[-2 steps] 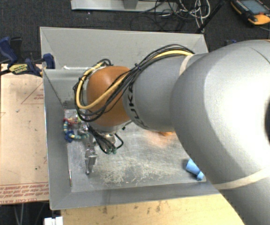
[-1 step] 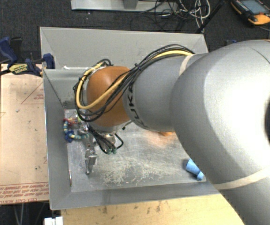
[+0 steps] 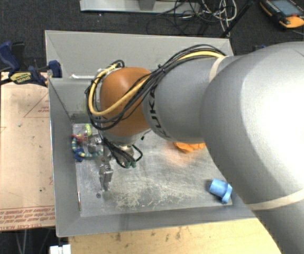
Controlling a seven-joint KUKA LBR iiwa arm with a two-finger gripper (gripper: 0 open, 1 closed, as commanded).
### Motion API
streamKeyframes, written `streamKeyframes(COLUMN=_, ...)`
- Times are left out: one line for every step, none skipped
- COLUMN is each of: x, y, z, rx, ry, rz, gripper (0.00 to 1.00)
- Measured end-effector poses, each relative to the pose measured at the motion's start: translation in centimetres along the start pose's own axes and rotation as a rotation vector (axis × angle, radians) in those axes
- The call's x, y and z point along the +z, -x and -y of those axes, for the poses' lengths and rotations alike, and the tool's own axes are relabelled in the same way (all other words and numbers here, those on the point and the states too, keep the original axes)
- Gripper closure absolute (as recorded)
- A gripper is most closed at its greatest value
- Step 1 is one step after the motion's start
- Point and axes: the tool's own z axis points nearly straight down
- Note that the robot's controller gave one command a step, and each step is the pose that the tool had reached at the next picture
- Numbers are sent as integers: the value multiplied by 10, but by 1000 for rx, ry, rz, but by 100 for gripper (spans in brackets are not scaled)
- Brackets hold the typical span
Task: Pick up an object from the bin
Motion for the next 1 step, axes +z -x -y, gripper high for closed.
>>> streamKeyframes(x=-39, y=33, z=6, rx=-106, ry=-2, rz=8, gripper=0)
